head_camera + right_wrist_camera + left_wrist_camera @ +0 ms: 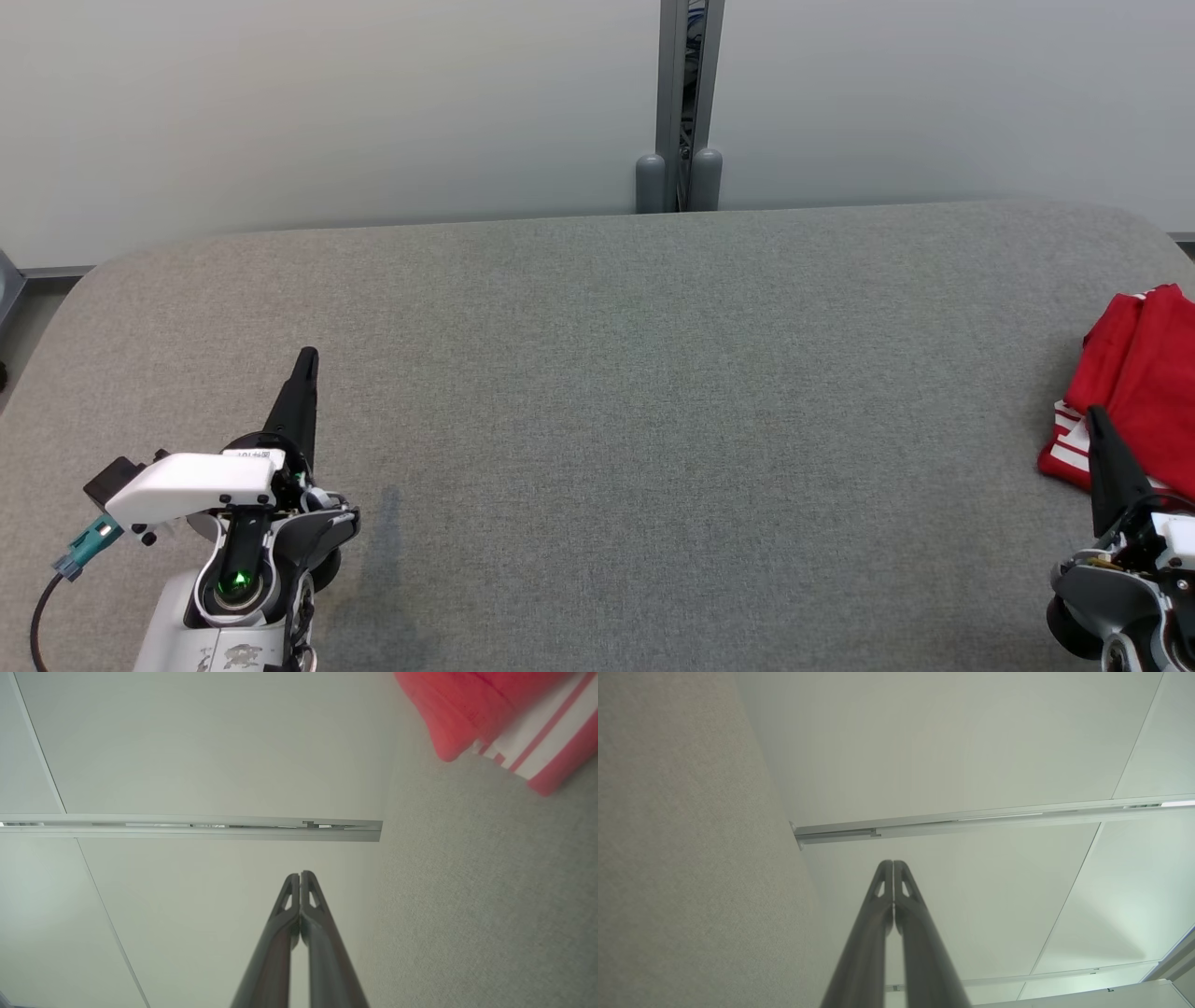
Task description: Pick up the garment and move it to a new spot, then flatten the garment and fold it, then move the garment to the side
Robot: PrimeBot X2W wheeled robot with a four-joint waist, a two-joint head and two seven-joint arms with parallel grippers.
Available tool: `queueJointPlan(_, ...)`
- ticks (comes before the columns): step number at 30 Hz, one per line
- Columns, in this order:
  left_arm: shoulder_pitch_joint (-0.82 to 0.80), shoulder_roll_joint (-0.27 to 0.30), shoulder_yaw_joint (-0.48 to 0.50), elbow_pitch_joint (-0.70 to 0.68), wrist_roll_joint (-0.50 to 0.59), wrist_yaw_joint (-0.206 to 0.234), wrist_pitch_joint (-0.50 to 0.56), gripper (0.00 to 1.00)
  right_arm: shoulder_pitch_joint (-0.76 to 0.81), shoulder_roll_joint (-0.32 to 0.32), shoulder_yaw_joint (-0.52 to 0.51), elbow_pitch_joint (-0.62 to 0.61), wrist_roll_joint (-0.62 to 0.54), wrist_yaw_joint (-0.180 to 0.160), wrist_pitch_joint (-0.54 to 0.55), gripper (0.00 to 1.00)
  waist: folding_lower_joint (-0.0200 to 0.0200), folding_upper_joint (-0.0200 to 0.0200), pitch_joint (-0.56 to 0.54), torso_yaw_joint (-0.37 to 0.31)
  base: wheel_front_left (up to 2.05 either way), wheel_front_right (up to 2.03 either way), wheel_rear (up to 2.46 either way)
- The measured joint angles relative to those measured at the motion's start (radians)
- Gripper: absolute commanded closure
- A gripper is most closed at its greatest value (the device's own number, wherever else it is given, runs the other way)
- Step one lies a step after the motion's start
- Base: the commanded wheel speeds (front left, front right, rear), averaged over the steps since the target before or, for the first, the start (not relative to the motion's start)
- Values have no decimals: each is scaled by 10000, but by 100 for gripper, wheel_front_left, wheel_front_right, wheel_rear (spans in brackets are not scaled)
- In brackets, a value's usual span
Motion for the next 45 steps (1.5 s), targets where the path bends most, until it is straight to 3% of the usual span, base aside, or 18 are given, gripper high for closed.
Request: queueJointPlan(45,0,-4,6,0,2,0,29,100,-1,6,-17,2,-2,0,2,100,0,0,0,0,0,0,0)
